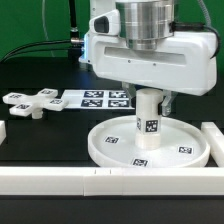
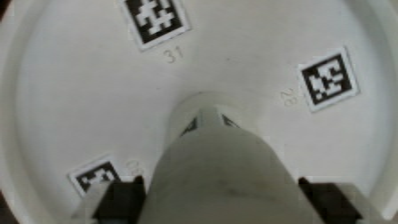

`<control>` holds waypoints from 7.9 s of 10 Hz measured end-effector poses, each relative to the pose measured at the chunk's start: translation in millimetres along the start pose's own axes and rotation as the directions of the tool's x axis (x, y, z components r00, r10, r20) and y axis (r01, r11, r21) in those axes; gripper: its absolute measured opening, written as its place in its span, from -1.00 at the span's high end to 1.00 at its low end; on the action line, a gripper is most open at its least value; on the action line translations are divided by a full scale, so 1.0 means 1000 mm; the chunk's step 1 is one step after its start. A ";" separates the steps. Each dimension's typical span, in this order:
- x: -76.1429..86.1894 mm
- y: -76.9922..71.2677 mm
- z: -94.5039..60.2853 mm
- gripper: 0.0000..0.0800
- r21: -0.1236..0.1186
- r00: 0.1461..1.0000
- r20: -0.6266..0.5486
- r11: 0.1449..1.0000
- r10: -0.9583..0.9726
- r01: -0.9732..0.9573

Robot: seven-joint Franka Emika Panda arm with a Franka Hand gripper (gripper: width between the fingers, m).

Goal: Assemble round table

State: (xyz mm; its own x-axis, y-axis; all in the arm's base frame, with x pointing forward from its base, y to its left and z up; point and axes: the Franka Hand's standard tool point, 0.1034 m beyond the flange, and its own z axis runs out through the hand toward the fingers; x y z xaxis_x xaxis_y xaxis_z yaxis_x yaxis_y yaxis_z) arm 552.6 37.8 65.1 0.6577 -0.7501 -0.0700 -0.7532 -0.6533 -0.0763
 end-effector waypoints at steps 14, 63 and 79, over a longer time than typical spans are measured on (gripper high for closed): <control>0.000 -0.006 0.000 -0.02 0.039 0.586 0.104 0.585 0.804 -0.810; 0.080 0.225 -0.023 -0.62 -0.118 0.339 0.029 0.334 -0.940 0.935; 0.065 0.239 0.002 -0.62 -0.093 0.329 0.078 0.322 -0.941 0.942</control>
Offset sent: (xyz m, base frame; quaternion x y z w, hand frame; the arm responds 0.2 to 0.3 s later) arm 0.0000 0.0000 0.0000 0.0000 0.0000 0.1938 0.9810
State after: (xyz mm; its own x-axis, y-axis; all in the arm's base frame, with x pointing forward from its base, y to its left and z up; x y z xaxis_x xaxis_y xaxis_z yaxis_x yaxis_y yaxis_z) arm 415.5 -166.6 40.5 0.9262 0.3759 -0.0293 0.3761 -0.9266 0.0022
